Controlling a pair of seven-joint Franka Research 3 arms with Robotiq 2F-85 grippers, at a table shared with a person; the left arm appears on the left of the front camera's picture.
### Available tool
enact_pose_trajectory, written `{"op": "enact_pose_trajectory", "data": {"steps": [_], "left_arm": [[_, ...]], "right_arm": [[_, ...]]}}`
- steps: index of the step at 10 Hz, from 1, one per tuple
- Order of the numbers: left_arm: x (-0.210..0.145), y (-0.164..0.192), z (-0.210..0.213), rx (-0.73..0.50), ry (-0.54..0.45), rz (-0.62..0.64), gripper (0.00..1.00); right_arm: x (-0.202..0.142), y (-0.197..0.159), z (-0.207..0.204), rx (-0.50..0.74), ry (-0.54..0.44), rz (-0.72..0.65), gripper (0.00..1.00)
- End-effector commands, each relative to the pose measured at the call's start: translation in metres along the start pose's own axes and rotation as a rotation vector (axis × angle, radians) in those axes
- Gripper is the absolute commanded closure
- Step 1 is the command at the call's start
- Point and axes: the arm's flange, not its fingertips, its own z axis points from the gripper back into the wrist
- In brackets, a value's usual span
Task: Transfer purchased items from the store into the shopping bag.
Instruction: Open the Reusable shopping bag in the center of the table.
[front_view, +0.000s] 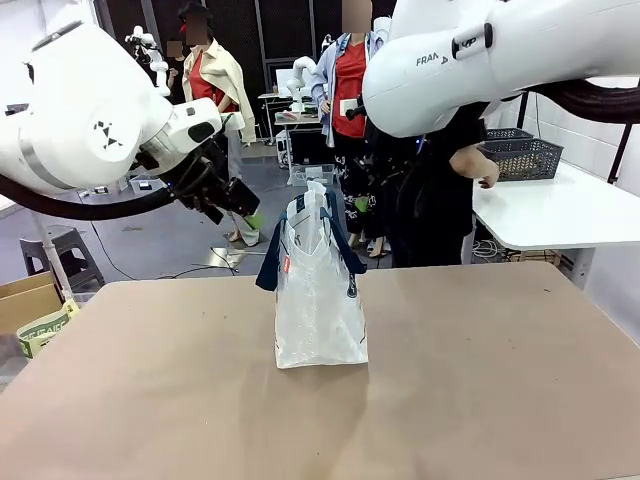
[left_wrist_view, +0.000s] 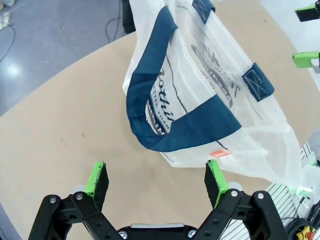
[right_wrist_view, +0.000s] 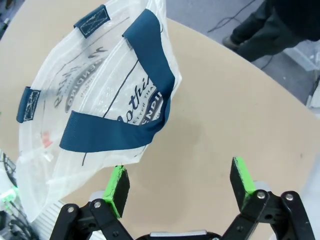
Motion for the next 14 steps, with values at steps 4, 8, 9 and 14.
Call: {"op": "enact_pose_trajectory", "data": {"steps": [4, 8, 9, 14], "left_arm": [[0.026, -0.003, 0.012, -0.044, -0.037, 0.135, 0.00], [0.067, -0.011, 0.008, -0.118, -0.001, 0.216, 0.00], [0.071, -0.009, 0.001, -0.120, 0.003, 0.232, 0.00], [0.078, 0.012, -0.031, -0.152, -0.005, 0.288, 0.00]], "right_arm": [[0.018, 0.006, -0.006, -0.024, 0.036, -0.124, 0.00], [0.055, 0.008, -0.010, 0.042, 0.070, -0.228, 0.00], [0.063, 0.012, -0.013, 0.052, 0.090, -0.219, 0.00], [0.087, 0.031, -0.037, 0.100, 0.109, -0.223, 0.00]]}}
